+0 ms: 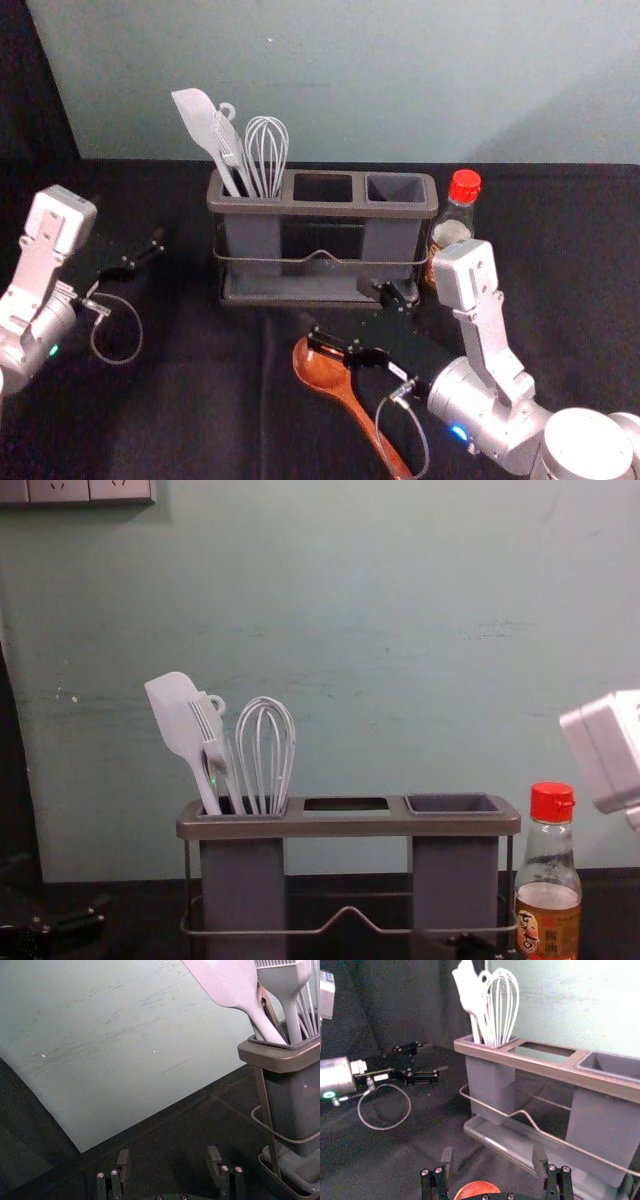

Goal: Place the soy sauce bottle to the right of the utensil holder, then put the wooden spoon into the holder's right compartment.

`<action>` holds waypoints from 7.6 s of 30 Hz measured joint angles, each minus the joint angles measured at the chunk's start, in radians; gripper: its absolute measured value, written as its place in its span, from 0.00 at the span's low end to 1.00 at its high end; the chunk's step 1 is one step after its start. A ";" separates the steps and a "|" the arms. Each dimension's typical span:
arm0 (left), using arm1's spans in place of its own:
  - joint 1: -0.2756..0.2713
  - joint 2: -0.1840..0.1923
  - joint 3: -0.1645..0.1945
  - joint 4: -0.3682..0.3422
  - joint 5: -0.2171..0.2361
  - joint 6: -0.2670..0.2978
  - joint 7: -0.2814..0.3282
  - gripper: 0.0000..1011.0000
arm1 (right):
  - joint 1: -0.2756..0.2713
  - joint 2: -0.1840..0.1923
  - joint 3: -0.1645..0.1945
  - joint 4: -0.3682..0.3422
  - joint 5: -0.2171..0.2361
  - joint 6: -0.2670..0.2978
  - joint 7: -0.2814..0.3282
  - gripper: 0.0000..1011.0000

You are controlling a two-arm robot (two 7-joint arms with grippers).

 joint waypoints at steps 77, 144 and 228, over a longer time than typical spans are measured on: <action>0.000 0.000 0.000 0.000 0.000 0.000 0.000 0.99 | 0.207 -0.222 -0.095 0.006 -0.298 0.929 -0.059 0.99; 0.000 0.000 0.000 0.000 0.000 0.000 0.000 0.99 | -0.302 -0.038 0.182 -0.423 -0.224 -0.105 -0.077 0.83; 0.000 0.000 0.000 0.000 0.000 0.000 0.000 0.99 | 0.488 -0.099 0.070 0.359 0.104 -0.461 0.196 0.83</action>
